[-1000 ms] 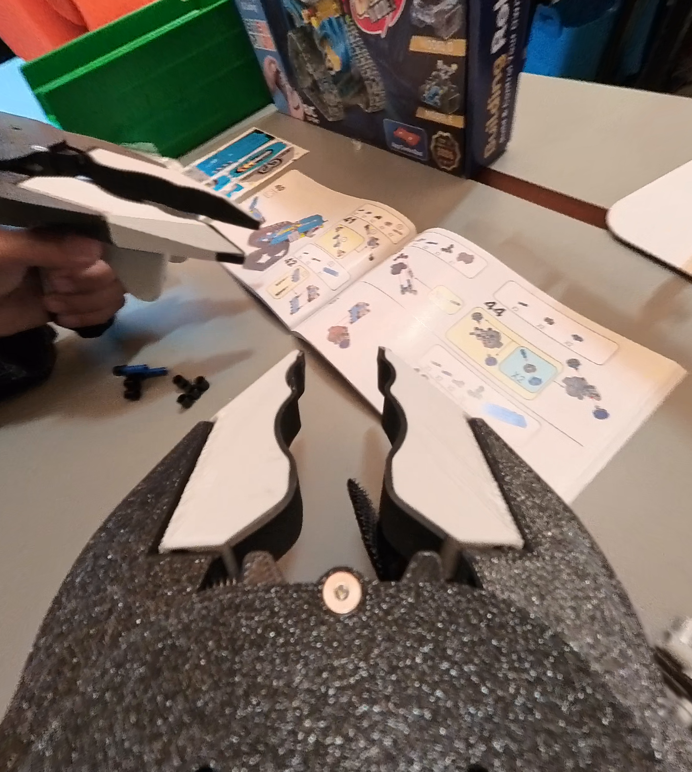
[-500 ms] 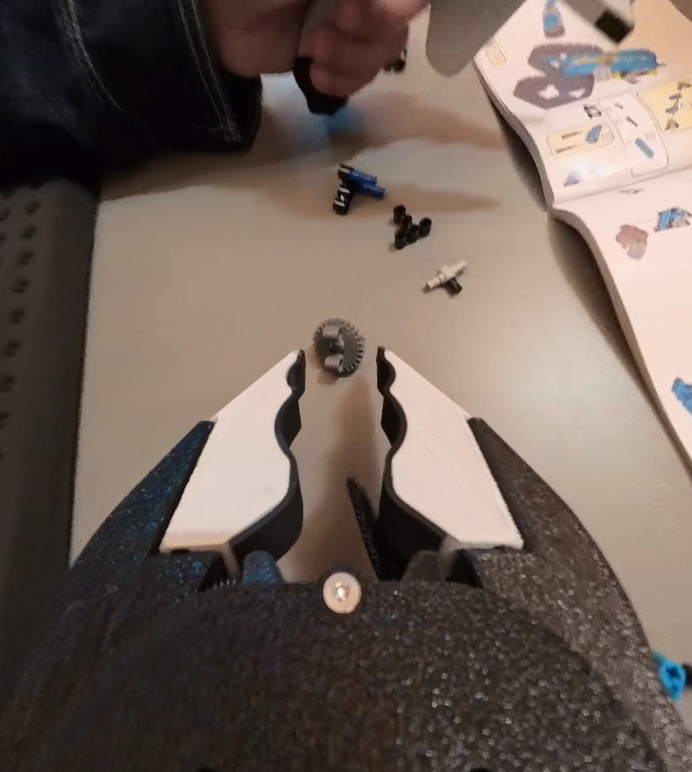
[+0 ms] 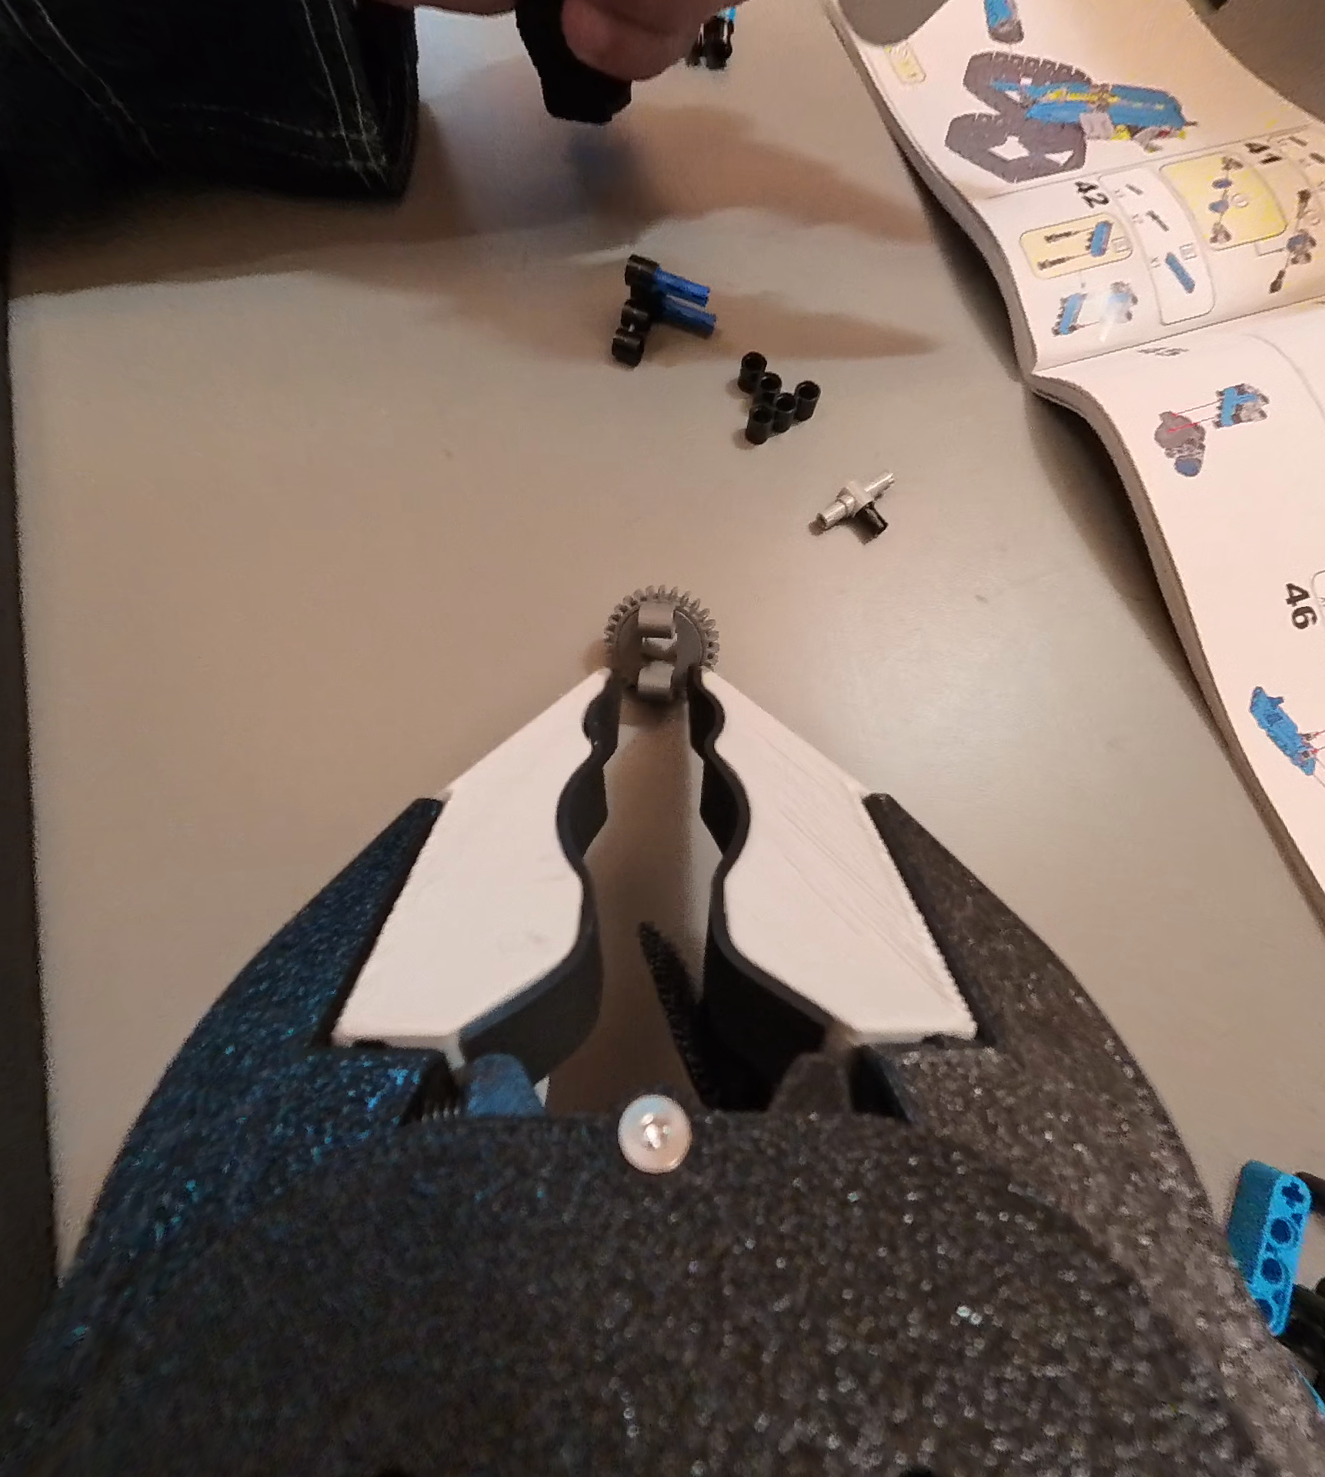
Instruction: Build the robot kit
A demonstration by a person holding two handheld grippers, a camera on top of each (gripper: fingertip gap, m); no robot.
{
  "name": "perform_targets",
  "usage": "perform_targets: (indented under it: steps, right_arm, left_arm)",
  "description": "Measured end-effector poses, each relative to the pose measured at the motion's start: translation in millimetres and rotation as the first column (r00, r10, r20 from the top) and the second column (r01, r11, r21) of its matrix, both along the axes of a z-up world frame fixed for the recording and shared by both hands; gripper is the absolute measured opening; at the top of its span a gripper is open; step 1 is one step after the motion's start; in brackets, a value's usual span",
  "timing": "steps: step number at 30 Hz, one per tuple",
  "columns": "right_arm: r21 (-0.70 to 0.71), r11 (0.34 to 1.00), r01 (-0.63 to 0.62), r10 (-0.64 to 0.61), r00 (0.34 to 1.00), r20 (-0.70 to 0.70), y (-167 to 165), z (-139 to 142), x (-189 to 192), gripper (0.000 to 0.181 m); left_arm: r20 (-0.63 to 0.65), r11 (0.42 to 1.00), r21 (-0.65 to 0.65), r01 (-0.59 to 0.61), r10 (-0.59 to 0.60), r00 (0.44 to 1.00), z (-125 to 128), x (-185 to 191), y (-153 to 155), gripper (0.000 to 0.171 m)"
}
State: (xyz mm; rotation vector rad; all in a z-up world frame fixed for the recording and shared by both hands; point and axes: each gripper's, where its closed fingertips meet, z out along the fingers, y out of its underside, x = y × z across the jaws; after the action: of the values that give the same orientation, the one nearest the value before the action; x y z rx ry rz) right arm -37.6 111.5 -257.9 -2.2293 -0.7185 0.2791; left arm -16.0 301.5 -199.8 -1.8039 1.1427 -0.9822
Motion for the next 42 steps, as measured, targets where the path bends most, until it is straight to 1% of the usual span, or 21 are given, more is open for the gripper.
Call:
perform_targets:
  steps: [1,3,5,7,9,10,11,13,14,16,18,19,20,21,23,24,27,29,31,38,42]
  right_arm:
    - [-0.006,1.000,-0.002,0.002,1.000,0.010,0.1,-2.4,0.2,0.011]
    - [0.013,1.000,0.016,-0.017,0.999,0.037,3.9,-1.7,5.3,0.008]
    - [0.049,0.998,0.049,-0.048,0.999,-0.021,12.0,12.1,10.0,0.008]
    - [0.069,0.994,0.087,-0.073,0.981,-0.181,24.8,38.3,14.2,0.008]
    - [0.069,0.994,0.080,-0.046,0.916,-0.399,38.2,72.0,14.4,0.008]
    - [0.063,0.997,0.055,-0.015,0.856,-0.517,43.4,89.9,13.6,0.008]
    - [0.054,0.998,0.026,0.014,0.780,-0.626,47.9,106.4,13.5,0.008]
    - [0.054,0.997,-0.049,0.073,0.605,-0.793,52.3,133.1,14.1,0.007]
    - [0.067,0.994,-0.091,0.104,0.501,-0.859,51.0,144.2,13.9,0.008]
    - [0.123,0.981,-0.151,0.162,0.285,-0.945,44.4,163.0,14.5,0.008]
    - [0.187,0.961,-0.206,0.203,0.058,-0.978,33.0,180.7,16.2,0.008]
    - [0.219,0.950,-0.221,0.220,-0.021,-0.975,27.7,187.1,17.4,0.007]
    - [0.247,0.939,-0.238,0.236,-0.076,-0.969,22.1,191.8,17.6,0.007]
    - [0.252,0.936,-0.246,0.238,-0.086,-0.967,19.9,192.0,15.9,0.007]
    - [0.259,0.930,-0.260,0.249,-0.072,-0.966,16.5,190.9,10.9,0.007]
    - [0.271,0.926,-0.263,0.257,-0.086,-0.963,14.5,193.3,10.8,0.007]
    - [0.285,0.920,-0.267,0.263,-0.117,-0.958,12.0,197.1,11.3,0.007]
    - [0.277,0.919,-0.281,0.255,-0.114,-0.960,11.8,194.4,8.7,0.007]
    - [0.265,0.918,-0.294,0.242,-0.114,-0.964,12.4,191.2,6.1,0.008]
    - [0.261,0.910,-0.321,0.227,-0.140,-0.964,12.3,189.8,-0.4,0.008]
    - [0.259,0.907,-0.333,0.226,-0.135,-0.965,11.5,189.2,-4.4,0.008]
  left_arm:
    - [0.002,1.000,-0.004,0.005,-0.005,1.000,0.3,0.3,-1.0,0.037]
    - [0.002,1.000,-0.004,0.018,-0.018,1.000,1.1,1.0,-3.4,0.037]
    - [0.019,0.998,0.004,0.060,-0.060,0.998,6.1,2.8,-10.1,0.037]
    - [0.089,0.988,0.005,0.157,-0.157,0.984,20.9,5.6,-26.5,0.037]
    - [0.202,0.949,-0.002,0.314,-0.307,0.930,44.5,5.3,-54.7,0.038]
    - [0.247,0.921,0.011,0.390,-0.381,0.891,55.6,2.6,-69.5,0.038]
    - [0.277,0.894,0.038,0.447,-0.439,0.855,64.8,-1.0,-82.3,0.038]
    - [0.325,0.848,0.095,0.521,-0.521,0.789,79.7,-8.5,-102.7,0.037]
    - [0.364,0.823,0.101,0.560,-0.554,0.749,87.5,-12.6,-112.8,0.037]
    - [0.458,0.763,0.069,0.643,-0.597,0.658,102.5,-19.8,-130.1,0.037]
    - [0.536,0.711,0.054,0.702,-0.614,0.580,113.8,-25.3,-142.0,0.037]
    - [0.561,0.692,0.058,0.720,-0.619,0.550,118.6,-27.1,-147.1,0.037]
    - [0.580,0.676,0.061,0.734,-0.622,0.525,123.1,-28.4,-152.0,0.036]
    - [0.597,0.668,0.061,0.742,-0.620,0.509,127.6,-29.1,-156.0,0.037]
    - [0.631,0.671,0.064,0.739,-0.601,0.491,136.9,-29.2,-160.6,0.037]
    - [0.642,0.674,0.070,0.736,-0.595,0.484,140.6,-29.6,-162.5,0.037]
    - [0.629,0.693,0.114,0.712,-0.605,0.488,144.1,-29.9,-167.2,0.029]
    - [0.633,0.708,0.135,0.693,-0.600,0.490,147.0,-30.3,-167.3,0.026]
    - [0.642,0.700,0.139,0.700,-0.602,0.475,150.0,-32.9,-168.8,0.024]
    - [0.618,0.704,0.155,0.693,-0.616,0.488,145.1,-30.2,-171.9,0.024]
    - [0.593,0.710,0.162,0.686,-0.625,0.507,139.1,-26.5,-172.8,0.018]
